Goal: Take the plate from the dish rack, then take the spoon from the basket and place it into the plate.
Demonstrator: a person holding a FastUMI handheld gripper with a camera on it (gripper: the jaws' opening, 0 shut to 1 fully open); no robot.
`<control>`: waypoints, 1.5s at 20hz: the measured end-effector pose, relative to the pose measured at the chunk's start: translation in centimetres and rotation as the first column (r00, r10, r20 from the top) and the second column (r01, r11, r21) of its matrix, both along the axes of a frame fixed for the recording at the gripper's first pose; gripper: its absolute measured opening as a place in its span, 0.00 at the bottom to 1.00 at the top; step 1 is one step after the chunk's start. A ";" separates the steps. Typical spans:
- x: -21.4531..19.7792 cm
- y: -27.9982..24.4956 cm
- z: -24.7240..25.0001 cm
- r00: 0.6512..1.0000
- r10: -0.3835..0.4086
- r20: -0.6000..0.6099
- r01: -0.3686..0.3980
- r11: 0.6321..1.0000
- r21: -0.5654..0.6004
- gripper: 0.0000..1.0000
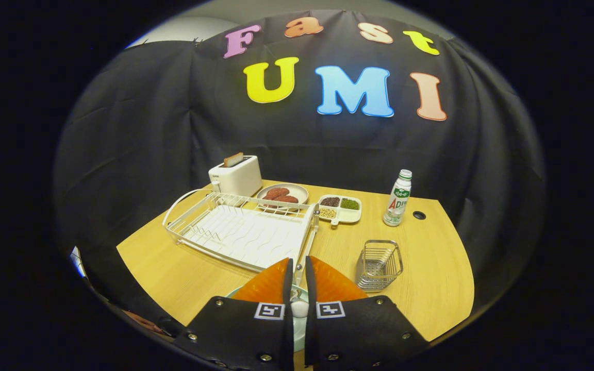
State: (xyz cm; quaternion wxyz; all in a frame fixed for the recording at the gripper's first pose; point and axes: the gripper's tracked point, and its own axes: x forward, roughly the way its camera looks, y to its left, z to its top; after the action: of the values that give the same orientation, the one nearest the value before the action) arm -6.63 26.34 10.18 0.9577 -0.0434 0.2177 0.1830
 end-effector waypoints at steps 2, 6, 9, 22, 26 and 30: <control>0.0 1.0 -0.9 1.000 0.022 -0.015 -0.022 1.000 -0.009 0.08; 0.0 3.1 -2.7 0.996 0.067 -0.052 -0.068 0.997 -0.024 0.09; 0.0 4.6 -3.9 0.992 0.097 -0.087 -0.101 0.994 -0.038 0.09; 1.9 6.5 -3.4 0.989 0.128 -0.072 -0.133 0.988 -0.073 0.28; 3.2 3.6 -0.2 0.998 0.057 -0.007 -0.057 0.997 -0.049 0.28; 4.9 -0.7 5.4 0.991 -0.074 0.113 0.072 0.997 0.021 0.28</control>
State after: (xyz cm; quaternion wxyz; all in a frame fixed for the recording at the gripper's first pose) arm -1.69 25.59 15.61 0.9749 -0.0377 0.1627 0.1469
